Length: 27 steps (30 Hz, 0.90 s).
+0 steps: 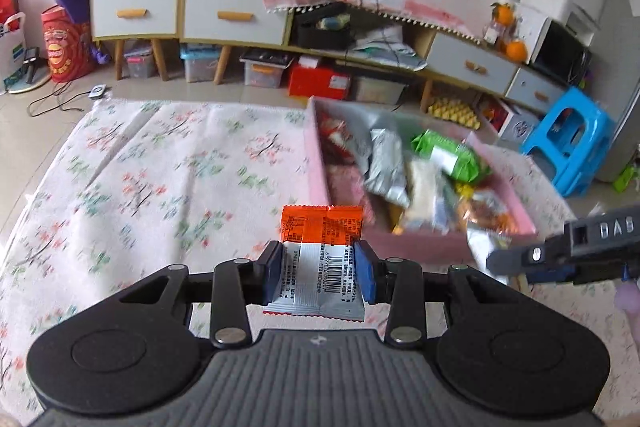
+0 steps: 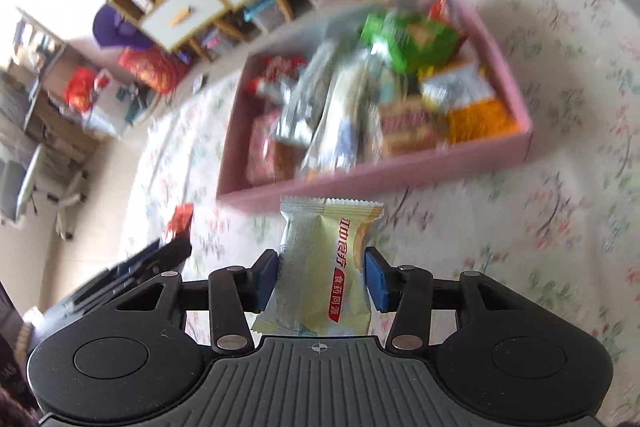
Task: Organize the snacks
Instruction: 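Carry both packets into the pink box and open both tools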
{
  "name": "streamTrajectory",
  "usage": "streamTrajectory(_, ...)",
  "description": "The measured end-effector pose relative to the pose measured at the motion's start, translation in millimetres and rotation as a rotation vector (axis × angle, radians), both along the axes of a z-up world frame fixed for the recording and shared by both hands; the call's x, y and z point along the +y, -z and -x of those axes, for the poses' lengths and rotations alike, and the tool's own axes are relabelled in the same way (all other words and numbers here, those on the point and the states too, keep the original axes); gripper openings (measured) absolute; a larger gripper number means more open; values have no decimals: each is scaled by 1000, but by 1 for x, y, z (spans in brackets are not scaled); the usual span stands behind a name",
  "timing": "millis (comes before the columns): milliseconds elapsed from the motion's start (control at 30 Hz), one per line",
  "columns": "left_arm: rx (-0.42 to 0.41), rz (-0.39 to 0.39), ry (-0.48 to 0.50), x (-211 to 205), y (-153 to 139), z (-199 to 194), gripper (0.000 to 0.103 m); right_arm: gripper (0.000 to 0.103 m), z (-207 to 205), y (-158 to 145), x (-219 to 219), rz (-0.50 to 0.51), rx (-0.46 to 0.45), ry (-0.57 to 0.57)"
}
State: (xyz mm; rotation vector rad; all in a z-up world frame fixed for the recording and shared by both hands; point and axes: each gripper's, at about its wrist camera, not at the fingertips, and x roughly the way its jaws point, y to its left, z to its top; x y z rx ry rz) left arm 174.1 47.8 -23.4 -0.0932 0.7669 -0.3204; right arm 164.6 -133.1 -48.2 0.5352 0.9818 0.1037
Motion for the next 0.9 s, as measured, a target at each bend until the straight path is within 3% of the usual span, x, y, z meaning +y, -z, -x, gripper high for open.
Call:
streamTrajectory(267,-48,38,111,-39,11,-32,35,46,-48,-10,-28,37,-89,37)
streamTrajectory(433,-52,-31,187,-59,26,-48,35,46,-83,-8,-35,67,-117,9)
streamTrajectory(600,-39,-57,196,-63,34,-58,35,46,-108,-3,-32,28,-143,-23)
streamTrajectory(900,-38,-59,204,-60,33,-59,39,48,-142,2,-14,58,-165,-51)
